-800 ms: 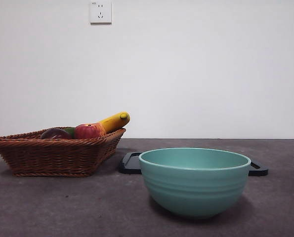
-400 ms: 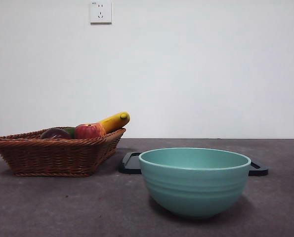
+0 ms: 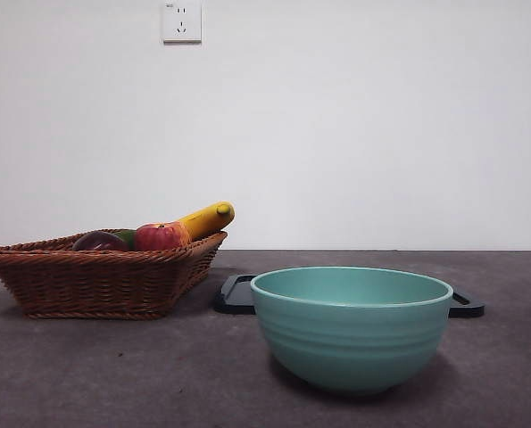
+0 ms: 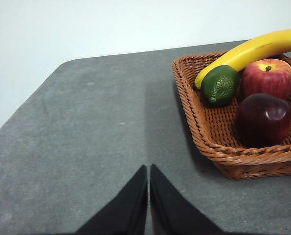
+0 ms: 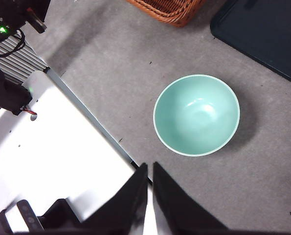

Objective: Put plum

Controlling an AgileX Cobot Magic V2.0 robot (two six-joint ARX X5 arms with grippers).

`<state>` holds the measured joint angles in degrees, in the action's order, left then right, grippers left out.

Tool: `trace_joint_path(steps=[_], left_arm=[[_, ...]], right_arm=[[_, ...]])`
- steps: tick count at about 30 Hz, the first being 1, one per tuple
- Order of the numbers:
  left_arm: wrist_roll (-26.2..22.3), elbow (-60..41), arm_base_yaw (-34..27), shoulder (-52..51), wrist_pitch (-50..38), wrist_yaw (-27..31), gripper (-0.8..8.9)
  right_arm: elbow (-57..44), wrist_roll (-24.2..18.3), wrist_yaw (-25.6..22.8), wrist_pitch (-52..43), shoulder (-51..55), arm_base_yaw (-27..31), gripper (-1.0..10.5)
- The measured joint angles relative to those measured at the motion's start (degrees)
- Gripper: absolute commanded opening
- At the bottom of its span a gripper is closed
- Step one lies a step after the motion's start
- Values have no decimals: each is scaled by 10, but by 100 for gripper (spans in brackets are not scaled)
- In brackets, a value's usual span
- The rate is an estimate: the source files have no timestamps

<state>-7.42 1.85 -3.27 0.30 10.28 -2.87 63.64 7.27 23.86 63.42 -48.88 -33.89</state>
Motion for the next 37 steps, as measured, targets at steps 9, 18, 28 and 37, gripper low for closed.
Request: trace_joint_path(steps=[9,18,28,37], left_arm=[[0,0,0,0,0,0,7],[0,0,0,0,0,0,7],[0,0,0,0,0,0,7],[0,0,0,0,0,0,7]], right_arm=[[0,0,0,0,0,0,9],[0,-12,-1,-20,3,8,9],[-77,-92,1,-255,97,226,9],[-279,-130,-2,-457,237,387,9]])
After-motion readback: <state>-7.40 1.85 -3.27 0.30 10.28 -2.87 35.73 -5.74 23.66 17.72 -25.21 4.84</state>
